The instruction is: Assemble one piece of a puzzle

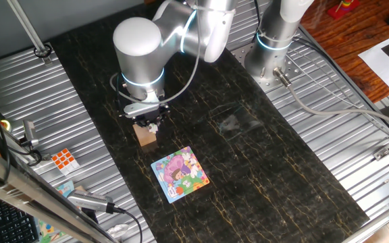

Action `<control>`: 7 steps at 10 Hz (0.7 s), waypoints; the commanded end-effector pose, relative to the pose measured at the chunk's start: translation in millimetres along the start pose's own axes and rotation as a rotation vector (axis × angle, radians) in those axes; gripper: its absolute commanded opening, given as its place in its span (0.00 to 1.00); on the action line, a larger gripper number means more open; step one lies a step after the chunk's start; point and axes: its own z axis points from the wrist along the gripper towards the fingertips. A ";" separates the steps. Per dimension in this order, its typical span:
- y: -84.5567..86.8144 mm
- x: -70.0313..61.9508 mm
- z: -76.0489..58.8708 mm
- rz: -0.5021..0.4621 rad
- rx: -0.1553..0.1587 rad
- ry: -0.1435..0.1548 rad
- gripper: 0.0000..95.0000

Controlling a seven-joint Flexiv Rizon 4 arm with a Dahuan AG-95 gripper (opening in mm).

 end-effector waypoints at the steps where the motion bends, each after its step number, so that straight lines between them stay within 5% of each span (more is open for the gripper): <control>1: -8.5 2.4 -7.3 -0.012 -0.005 0.004 0.00; 7: -11.7 4.2 -7.6 -0.031 -0.004 -0.009 0.00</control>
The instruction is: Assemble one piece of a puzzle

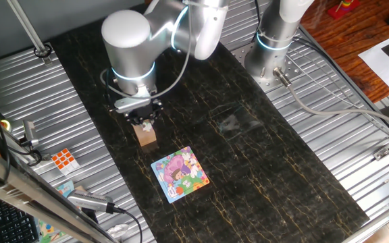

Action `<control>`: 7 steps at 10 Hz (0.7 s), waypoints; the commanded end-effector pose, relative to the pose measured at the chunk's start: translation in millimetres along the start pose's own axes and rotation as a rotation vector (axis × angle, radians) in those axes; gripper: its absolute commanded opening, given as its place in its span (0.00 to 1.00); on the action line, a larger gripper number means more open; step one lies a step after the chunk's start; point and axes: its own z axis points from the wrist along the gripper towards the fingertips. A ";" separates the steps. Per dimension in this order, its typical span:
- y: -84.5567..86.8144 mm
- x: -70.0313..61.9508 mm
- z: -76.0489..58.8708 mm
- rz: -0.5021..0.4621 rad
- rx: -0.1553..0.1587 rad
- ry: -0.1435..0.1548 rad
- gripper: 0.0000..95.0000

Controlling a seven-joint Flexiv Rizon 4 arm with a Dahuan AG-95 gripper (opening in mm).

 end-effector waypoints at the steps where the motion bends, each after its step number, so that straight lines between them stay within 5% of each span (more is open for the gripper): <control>1: -1.0 -0.7 0.9 -0.007 0.000 -0.007 0.00; 7: -1.0 -0.7 0.9 -0.034 -0.004 0.000 0.00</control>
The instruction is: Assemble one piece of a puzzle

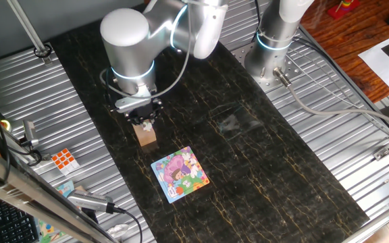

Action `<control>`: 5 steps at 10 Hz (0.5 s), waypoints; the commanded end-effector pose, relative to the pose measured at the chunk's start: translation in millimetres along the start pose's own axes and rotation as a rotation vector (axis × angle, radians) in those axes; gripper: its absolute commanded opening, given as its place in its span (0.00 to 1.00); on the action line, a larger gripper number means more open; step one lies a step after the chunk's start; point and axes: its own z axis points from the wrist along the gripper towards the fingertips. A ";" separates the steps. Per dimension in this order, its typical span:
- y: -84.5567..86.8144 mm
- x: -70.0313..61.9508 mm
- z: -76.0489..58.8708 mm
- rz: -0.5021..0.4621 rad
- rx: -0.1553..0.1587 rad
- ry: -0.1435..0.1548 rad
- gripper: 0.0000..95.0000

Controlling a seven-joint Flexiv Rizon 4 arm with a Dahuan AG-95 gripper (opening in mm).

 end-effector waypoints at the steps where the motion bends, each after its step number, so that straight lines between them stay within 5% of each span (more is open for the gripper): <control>1: -0.9 0.2 0.3 -0.016 0.000 -0.023 0.00; 5: 6.4 -12.1 0.3 -0.034 -0.008 -0.026 0.00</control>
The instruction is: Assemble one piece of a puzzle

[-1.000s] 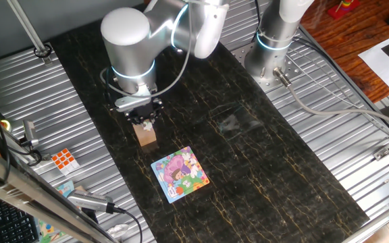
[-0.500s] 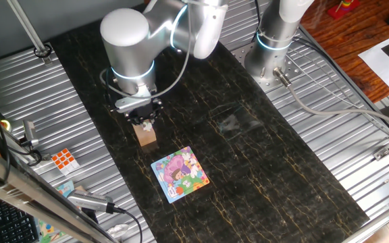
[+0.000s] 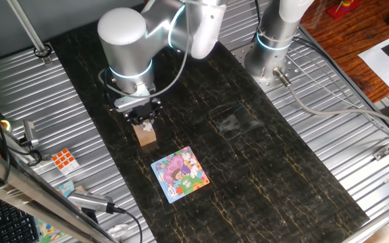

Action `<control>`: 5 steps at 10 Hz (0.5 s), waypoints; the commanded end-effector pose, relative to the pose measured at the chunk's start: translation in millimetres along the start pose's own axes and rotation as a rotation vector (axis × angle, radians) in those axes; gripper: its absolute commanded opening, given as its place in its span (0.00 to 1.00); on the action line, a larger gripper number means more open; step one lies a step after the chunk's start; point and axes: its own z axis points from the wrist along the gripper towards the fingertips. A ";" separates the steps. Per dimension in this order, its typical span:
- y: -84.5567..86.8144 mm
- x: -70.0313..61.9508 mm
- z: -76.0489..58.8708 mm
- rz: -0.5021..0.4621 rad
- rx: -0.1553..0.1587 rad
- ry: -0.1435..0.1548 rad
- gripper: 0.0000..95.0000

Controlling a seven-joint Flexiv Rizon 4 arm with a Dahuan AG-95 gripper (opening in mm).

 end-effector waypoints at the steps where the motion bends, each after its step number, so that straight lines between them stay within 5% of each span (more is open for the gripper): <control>1: 8.8 -12.9 2.9 -0.003 0.002 0.000 0.00; 5: 26.9 -41.6 18.1 0.012 0.007 0.005 0.00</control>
